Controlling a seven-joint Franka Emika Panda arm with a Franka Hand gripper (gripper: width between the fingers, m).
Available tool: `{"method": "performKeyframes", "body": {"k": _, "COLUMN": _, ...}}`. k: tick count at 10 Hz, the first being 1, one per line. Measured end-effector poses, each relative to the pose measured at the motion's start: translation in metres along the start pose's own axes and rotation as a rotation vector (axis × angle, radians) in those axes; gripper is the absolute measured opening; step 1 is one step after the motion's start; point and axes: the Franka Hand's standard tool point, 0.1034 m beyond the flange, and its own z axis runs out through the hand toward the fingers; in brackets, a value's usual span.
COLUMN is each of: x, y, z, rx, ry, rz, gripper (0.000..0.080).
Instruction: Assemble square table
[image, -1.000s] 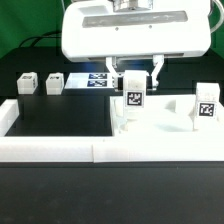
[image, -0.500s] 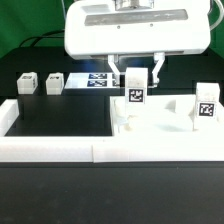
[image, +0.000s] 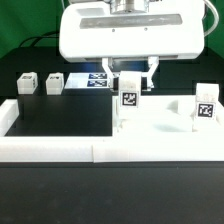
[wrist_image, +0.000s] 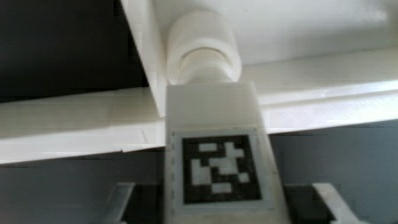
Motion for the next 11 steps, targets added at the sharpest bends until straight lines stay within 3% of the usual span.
{"method": "performKeyframes", "body": {"k": 6, "x": -0.0035, "y": 0.0000, "z": 0.0081, "rx": -0.014, "ry": 0.040, "rz": -0.008, "gripper": 0.0291}}
{"method": "performKeyframes", "body": {"k": 7, "x": -0.0036, "y": 0.0001, "z": 0.0081, "rx": -0.014, "ry": 0.040, "rz": -0.008, "gripper": 0.0476}}
{"method": "performKeyframes", "body": {"k": 8, "x": -0.0036, "y": 0.0001, "z": 0.0081, "rx": -0.014, "ry": 0.040, "rz": -0.008, "gripper": 0.0589}}
{"method": "performKeyframes", "body": {"k": 11, "x": -0.0036, "y": 0.0001, "z": 0.0081, "rx": -0.014, "ry": 0.040, "rz": -0.008, "gripper": 0.0646}}
